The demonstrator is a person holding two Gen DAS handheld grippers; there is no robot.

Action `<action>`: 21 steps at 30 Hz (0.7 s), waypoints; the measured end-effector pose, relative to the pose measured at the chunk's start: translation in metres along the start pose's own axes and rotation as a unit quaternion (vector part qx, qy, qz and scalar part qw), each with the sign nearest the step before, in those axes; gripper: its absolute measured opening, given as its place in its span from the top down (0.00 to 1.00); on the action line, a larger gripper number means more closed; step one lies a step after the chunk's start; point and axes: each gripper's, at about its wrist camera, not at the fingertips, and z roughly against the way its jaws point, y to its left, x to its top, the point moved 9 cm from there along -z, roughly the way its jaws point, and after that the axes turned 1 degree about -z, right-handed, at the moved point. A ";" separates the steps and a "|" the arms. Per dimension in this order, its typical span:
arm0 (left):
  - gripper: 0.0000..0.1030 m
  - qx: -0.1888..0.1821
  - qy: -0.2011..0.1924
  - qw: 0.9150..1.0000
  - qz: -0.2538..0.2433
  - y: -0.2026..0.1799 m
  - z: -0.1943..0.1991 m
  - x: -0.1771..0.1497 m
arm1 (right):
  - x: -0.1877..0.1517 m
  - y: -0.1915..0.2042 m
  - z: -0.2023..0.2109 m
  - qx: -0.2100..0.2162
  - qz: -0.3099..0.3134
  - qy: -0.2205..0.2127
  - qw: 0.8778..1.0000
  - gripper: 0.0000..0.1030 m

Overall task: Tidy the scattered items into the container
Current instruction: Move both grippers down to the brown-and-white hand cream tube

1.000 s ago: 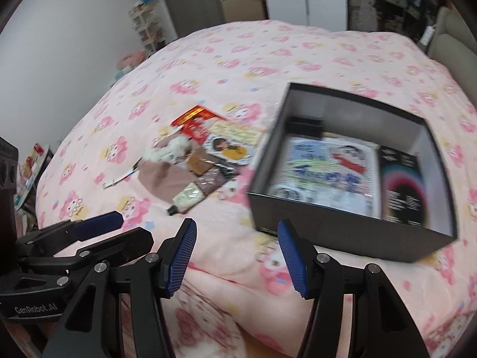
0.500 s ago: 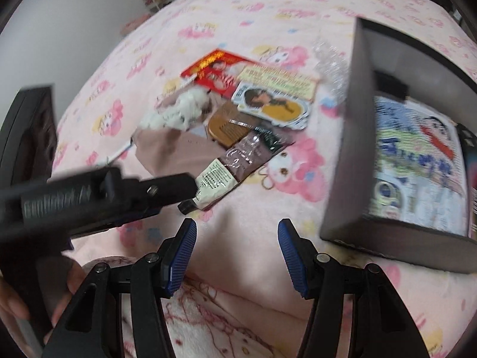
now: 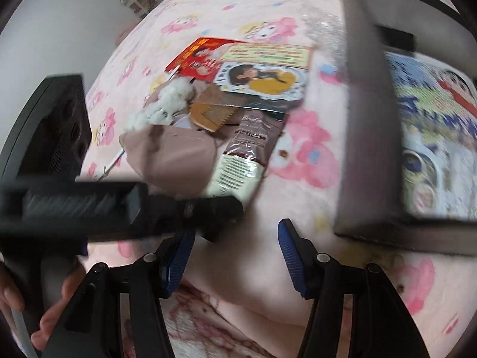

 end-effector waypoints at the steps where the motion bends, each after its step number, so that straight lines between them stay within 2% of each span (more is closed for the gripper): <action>1: 0.64 -0.001 -0.009 1.000 -0.006 -0.002 0.004 -0.001 | -0.001 -0.002 0.001 0.004 -0.003 0.000 1.000 0.47; 3: 0.58 0.020 -0.047 0.999 0.006 0.006 0.015 0.007 | 0.000 -0.003 0.001 0.008 -0.003 -0.001 1.000 0.47; 5: 0.53 0.033 -0.073 0.996 0.040 0.018 0.020 0.017 | 0.002 -0.003 -0.003 0.003 -0.004 -0.002 1.000 0.47; 8: 0.53 0.022 -0.053 0.997 0.049 0.019 0.005 0.022 | 0.007 -0.002 -0.016 -0.008 0.004 -0.002 1.000 0.47; 11: 0.54 0.037 -0.039 0.998 0.043 0.015 -0.012 0.030 | 0.010 0.001 -0.026 -0.023 0.020 0.000 1.000 0.49; 12: 0.65 0.039 -0.033 0.998 0.039 0.013 -0.017 0.029 | 0.010 0.002 -0.025 -0.018 0.020 -0.003 1.000 0.61; 13: 0.64 0.039 -0.029 0.998 0.033 0.009 -0.020 0.026 | 0.010 0.004 -0.023 -0.007 0.023 -0.004 1.000 0.68; 17: 0.69 0.032 -0.038 0.999 0.017 -0.007 -0.017 0.002 | 0.000 -0.006 0.000 0.011 0.016 -0.009 1.000 0.69; 21: 0.69 0.012 -0.021 1.000 -0.001 -0.027 -0.025 -0.038 | -0.027 -0.021 0.030 0.022 0.027 0.000 0.999 0.70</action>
